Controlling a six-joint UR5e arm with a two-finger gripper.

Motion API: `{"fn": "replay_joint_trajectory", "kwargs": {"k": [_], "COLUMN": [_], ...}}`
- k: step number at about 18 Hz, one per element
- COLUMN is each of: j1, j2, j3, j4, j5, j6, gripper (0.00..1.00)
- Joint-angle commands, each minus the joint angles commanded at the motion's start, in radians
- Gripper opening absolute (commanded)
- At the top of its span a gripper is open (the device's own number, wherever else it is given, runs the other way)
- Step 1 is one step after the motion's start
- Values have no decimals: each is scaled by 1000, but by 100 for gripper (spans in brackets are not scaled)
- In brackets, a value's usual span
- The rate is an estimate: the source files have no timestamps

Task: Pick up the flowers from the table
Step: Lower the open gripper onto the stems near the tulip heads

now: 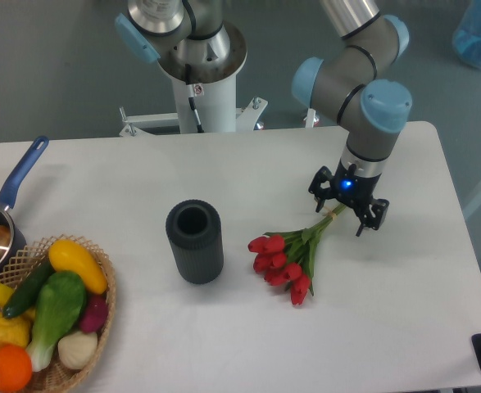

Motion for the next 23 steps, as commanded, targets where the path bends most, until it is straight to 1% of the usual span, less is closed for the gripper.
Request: {"fn": "replay_joint_trajectory", "kwargs": {"k": [2, 4, 8, 15, 20, 23], "j1": [-20, -32, -34, -45, -46, -46], "j2": [-3, -9, -14, -41, -61, -63], "j3": [0, 0, 5, 18, 17, 14], "j4": [2, 2, 2, 5, 5, 5], "j5": [52, 66, 66, 68, 68, 68], "j6": [0, 3, -2, -15, -17, -17], "gripper": [100, 100, 100, 100, 100, 100]}}
